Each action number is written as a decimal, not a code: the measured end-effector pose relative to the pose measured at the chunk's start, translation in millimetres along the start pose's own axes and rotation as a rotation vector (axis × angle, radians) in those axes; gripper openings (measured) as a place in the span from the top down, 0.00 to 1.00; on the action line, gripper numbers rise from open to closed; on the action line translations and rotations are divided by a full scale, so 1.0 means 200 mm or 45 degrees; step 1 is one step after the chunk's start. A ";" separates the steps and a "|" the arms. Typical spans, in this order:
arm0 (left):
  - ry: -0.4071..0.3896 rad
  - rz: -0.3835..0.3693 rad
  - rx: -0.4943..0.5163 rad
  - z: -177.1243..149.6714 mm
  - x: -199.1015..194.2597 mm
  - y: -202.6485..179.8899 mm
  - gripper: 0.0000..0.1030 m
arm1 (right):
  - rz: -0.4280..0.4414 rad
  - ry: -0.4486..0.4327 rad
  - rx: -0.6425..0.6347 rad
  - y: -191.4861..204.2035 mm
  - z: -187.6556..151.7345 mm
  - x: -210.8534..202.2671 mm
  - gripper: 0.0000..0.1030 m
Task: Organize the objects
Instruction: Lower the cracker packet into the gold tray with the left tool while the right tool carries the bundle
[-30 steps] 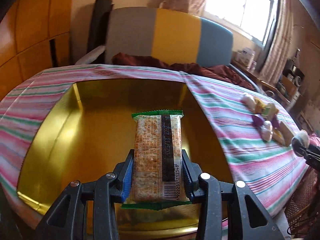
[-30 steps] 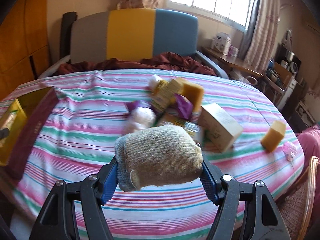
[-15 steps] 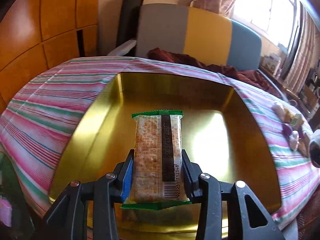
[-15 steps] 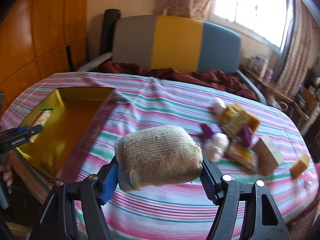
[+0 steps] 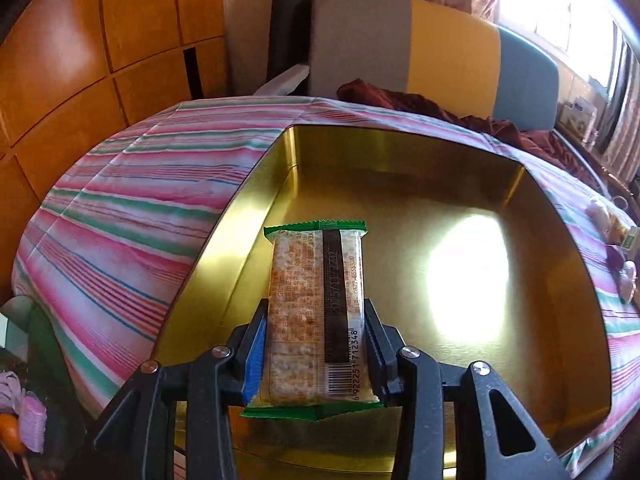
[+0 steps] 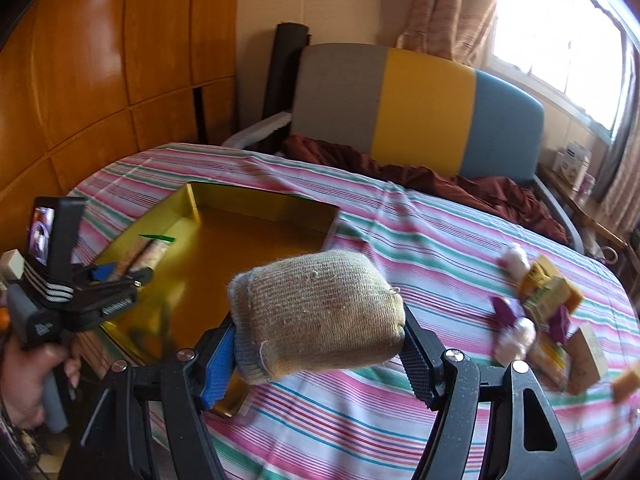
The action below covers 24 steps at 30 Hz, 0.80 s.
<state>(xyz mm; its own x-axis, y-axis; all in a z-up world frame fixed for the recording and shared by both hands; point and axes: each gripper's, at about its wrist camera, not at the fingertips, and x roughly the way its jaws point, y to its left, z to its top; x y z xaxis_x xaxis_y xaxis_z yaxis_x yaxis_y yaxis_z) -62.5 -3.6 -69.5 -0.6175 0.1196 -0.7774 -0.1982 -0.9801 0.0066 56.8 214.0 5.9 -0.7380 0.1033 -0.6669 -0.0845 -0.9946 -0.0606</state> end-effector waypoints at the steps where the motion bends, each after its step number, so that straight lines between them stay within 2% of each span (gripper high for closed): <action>1: 0.010 0.027 -0.003 0.00 0.01 0.01 0.59 | 0.014 0.000 -0.008 0.03 0.01 0.01 0.30; 5: 0.052 0.121 0.005 -0.01 0.04 0.02 0.57 | 0.049 0.003 -0.043 0.12 0.03 0.03 0.30; 9: 0.032 0.046 -0.047 0.02 0.00 0.05 0.52 | 0.073 0.020 -0.071 0.19 0.04 0.07 0.30; 11: -0.004 0.049 -0.088 0.04 -0.04 0.08 0.52 | 0.081 0.032 -0.080 0.21 0.04 0.09 0.30; 17: -0.199 0.132 -0.320 0.06 -0.22 0.24 0.51 | 0.148 0.091 -0.072 0.27 0.02 0.18 0.30; 20: -0.270 0.176 -0.360 0.07 -0.28 0.27 0.51 | 0.177 0.126 -0.075 0.32 0.01 0.24 0.30; 24: -0.316 0.140 -0.394 0.08 -0.34 0.26 0.50 | 0.220 0.167 -0.098 0.39 0.00 0.32 0.30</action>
<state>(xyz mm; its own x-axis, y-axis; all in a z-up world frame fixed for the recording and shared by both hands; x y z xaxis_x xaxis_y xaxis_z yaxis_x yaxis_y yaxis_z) -42.6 -61.2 -6.6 -0.7948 0.0091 -0.6068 0.0939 -0.9860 -0.1378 2.2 142.4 -41.2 -0.6435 -0.0662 -0.7626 0.0908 -0.9958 0.0099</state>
